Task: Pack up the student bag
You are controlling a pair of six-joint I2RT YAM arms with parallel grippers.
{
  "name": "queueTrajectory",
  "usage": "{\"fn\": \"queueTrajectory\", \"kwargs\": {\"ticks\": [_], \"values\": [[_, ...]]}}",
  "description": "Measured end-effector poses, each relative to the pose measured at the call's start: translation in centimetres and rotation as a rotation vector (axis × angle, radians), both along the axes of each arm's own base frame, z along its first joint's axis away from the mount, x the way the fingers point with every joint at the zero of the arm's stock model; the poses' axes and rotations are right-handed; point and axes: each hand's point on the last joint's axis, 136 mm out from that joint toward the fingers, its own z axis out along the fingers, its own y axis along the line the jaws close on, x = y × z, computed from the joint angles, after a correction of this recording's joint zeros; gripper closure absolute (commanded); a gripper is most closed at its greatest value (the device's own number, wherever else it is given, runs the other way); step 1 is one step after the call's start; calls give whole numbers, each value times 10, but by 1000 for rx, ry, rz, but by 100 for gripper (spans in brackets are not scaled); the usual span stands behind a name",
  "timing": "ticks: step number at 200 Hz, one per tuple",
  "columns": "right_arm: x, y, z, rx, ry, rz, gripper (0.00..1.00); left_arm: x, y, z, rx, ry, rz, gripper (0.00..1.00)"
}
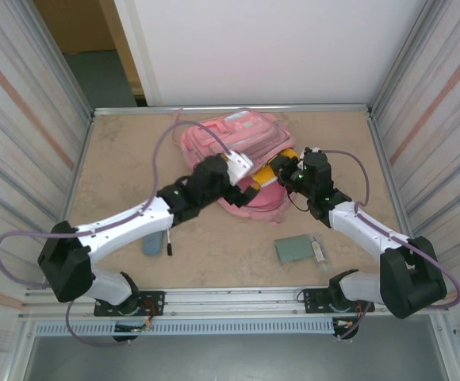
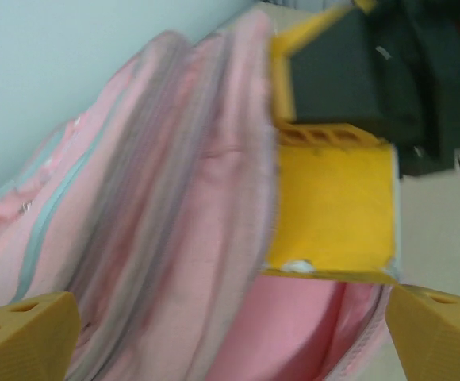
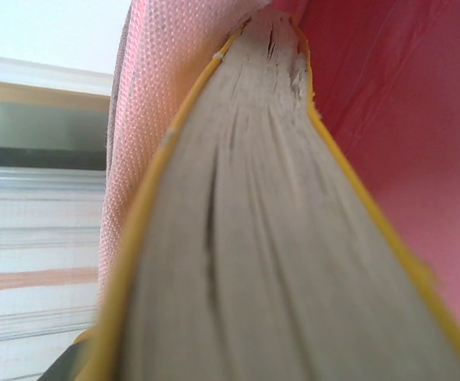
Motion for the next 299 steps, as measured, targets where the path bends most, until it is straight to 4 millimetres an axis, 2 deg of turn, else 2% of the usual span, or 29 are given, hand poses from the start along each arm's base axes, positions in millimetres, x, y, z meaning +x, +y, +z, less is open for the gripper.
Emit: {"fn": "queueTrajectory", "kwargs": {"ticks": [16, 41, 65, 93, 112, 132, 143, 150, 191, 234, 252, 268, 284, 299], "values": [[0, 0, 0, 0, 0, 0, 100, 7, -3, -17, 130, -79, -6, 1], [-1, 2, 0, 1, 0, 7, 100, 45, 10, -39, 280, -116, 82, 2], [-3, 4, 0, 3, 1, 19, 100, 65, 25, -46, 358, -138, 135, 37], [-6, 3, 2, -9, -2, 22, 100, 73, 34, -48, 403, -147, 148, 55], [-8, 0, 4, -18, -8, 24, 100, 72, 33, -45, 405, -157, 135, 74], [-10, -3, 4, -32, -4, 22, 95, 70, 33, -38, 405, -167, 120, 81], [-11, -5, 1, -41, 8, 19, 94, 71, 31, -33, 403, -178, 115, 93], [-11, -8, -2, -50, 19, 14, 94, 72, 31, -29, 404, -186, 114, 97], [-12, -18, -25, -98, 93, 0, 94, 77, 26, -2, 387, -217, 130, 97], [-1, -8, -55, -114, 145, 1, 95, 78, 15, 44, 313, -251, 178, 99], [5, 1, -57, -99, 124, -6, 93, 77, 11, 64, 257, -259, 208, 99], [8, 11, -55, -85, 107, -8, 85, 76, 10, 76, 220, -259, 231, 99], [12, 22, -51, -67, 102, -10, 90, 75, 8, 83, 190, -255, 243, 99], [16, 31, -49, -49, 96, -22, 90, 73, 7, 83, 174, -245, 251, 99]]}}
